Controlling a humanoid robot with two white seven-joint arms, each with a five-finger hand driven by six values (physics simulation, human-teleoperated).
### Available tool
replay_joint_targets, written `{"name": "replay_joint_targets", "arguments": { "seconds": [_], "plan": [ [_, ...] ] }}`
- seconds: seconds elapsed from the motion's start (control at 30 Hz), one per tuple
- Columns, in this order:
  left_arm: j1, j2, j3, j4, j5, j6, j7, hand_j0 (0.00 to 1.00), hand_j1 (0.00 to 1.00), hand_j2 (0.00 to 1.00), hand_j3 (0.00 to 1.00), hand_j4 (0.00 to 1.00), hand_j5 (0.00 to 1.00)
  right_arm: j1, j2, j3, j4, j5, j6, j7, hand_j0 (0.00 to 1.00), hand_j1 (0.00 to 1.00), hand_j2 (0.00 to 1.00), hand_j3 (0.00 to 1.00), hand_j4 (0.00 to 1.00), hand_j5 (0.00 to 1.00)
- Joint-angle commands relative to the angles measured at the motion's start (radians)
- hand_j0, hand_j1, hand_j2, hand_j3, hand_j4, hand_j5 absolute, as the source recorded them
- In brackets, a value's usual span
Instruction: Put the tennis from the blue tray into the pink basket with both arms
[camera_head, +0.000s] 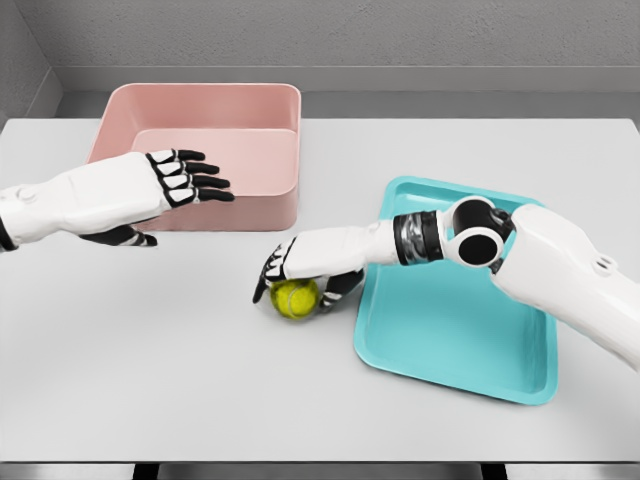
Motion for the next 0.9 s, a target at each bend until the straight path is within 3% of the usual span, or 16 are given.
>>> {"name": "replay_joint_targets", "arguments": {
  "seconds": [0.0, 0.07, 0.13, 0.2, 0.3, 0.37, 0.57, 0.67, 0.77, 0.87],
  "plan": [
    [-0.004, -0.033, -0.080, 0.001, 0.024, 0.000, 0.001, 1.00, 1.00, 1.00, 1.00, 1.00, 1.00, 0.000, 0.000, -0.001, -0.001, -0.007, 0.013, -0.001, 1.00, 1.00, 1.00, 1.00, 1.00, 1.00],
    [-0.014, -0.070, -0.089, 0.001, 0.022, 0.000, -0.002, 1.00, 1.00, 1.00, 1.00, 1.00, 1.00, 0.002, 0.000, -0.001, -0.001, -0.007, 0.013, -0.001, 1.00, 1.00, 1.00, 1.00, 1.00, 1.00],
    [-0.075, -0.075, -0.160, 0.001, 0.022, 0.000, -0.004, 1.00, 1.00, 1.00, 1.00, 1.00, 1.00, 0.002, 0.000, -0.001, -0.001, -0.007, 0.011, -0.001, 1.00, 1.00, 1.00, 1.00, 1.00, 1.00],
    [-0.081, -0.071, -0.167, 0.001, 0.022, 0.000, -0.013, 1.00, 1.00, 1.00, 1.00, 1.00, 1.00, 0.002, 0.000, 0.000, -0.001, -0.007, 0.011, -0.001, 1.00, 1.00, 1.00, 1.00, 1.00, 1.00],
    [-0.083, -0.053, -0.171, 0.001, 0.019, 0.000, -0.119, 1.00, 1.00, 1.00, 1.00, 1.00, 1.00, -0.005, -0.013, 0.000, -0.011, -0.007, -0.001, 0.001, 1.00, 1.00, 1.00, 1.00, 1.00, 1.00],
    [-0.095, -0.024, -0.171, 0.001, 0.019, 0.000, -0.119, 1.00, 1.00, 1.00, 1.00, 1.00, 1.00, -0.031, -0.056, -0.003, -0.019, -0.009, -0.042, 0.007, 1.00, 1.00, 1.00, 1.00, 1.00, 1.00],
    [-0.100, -0.025, -0.169, 0.001, 0.019, 0.000, -0.109, 1.00, 1.00, 1.00, 1.00, 1.00, 1.00, -0.094, -0.221, -0.004, -0.019, -0.010, -0.042, 0.004, 1.00, 1.00, 1.00, 1.00, 1.00, 1.00],
    [-0.109, -0.084, -0.174, 0.001, 0.022, 0.000, -0.111, 1.00, 1.00, 1.00, 1.00, 1.00, 1.00, -0.109, -0.269, -0.015, -0.019, -0.012, -0.042, 0.002, 1.00, 1.00, 1.00, 1.00, 1.00, 1.00],
    [-0.164, -0.145, -0.267, 0.001, 0.021, 0.000, -0.114, 1.00, 1.00, 1.00, 1.00, 1.00, 1.00, -0.112, -0.303, -0.037, -0.018, -0.012, -0.042, 0.004, 1.00, 1.00, 1.00, 1.00, 1.00, 1.00],
    [-0.175, -0.174, -0.299, 0.001, 0.021, 0.000, -0.117, 1.00, 1.00, 1.00, 1.00, 1.00, 1.00, -0.115, -0.353, -0.055, -0.016, -0.012, -0.042, 0.005, 1.00, 1.00, 1.00, 1.00, 1.00, 1.00]
  ]
}}
